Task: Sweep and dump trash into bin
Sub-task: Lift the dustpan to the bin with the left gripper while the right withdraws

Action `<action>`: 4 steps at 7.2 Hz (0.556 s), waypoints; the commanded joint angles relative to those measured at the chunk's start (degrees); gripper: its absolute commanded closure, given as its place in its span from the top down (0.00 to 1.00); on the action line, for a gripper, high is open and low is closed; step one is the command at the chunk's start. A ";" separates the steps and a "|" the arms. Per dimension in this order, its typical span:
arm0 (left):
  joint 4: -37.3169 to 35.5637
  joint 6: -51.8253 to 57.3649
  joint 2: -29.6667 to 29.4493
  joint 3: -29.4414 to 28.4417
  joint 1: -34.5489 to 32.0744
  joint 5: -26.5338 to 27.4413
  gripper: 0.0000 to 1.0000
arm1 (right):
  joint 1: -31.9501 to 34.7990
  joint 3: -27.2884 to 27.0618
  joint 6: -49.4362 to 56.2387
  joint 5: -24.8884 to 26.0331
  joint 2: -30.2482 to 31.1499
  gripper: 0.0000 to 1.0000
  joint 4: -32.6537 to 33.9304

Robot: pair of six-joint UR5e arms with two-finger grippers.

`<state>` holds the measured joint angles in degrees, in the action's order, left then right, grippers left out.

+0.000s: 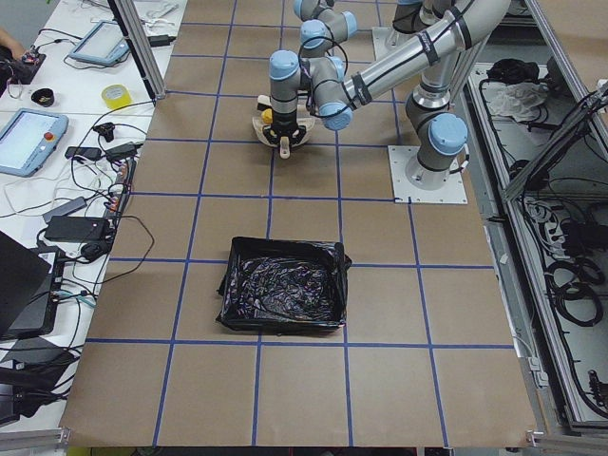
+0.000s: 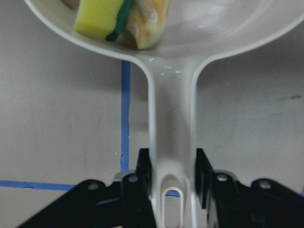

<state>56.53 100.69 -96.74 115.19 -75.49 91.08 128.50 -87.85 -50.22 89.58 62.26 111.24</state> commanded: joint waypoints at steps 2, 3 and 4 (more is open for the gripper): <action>0.24 1.53 -0.02 -0.22 2.36 -2.84 0.00 | -7.28 -0.04 9.41 0.51 7.86 0.00 -13.12; 0.33 1.53 -0.02 -1.10 2.80 -5.97 0.00 | -10.43 -0.13 13.79 2.16 9.79 0.00 -15.16; 4.16 1.61 -0.02 -3.37 4.54 -6.96 0.00 | -14.82 -0.39 19.67 2.53 11.38 0.00 -16.31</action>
<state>57.75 102.20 -96.76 113.85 -72.45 85.95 118.51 -88.01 -37.05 91.25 71.43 97.12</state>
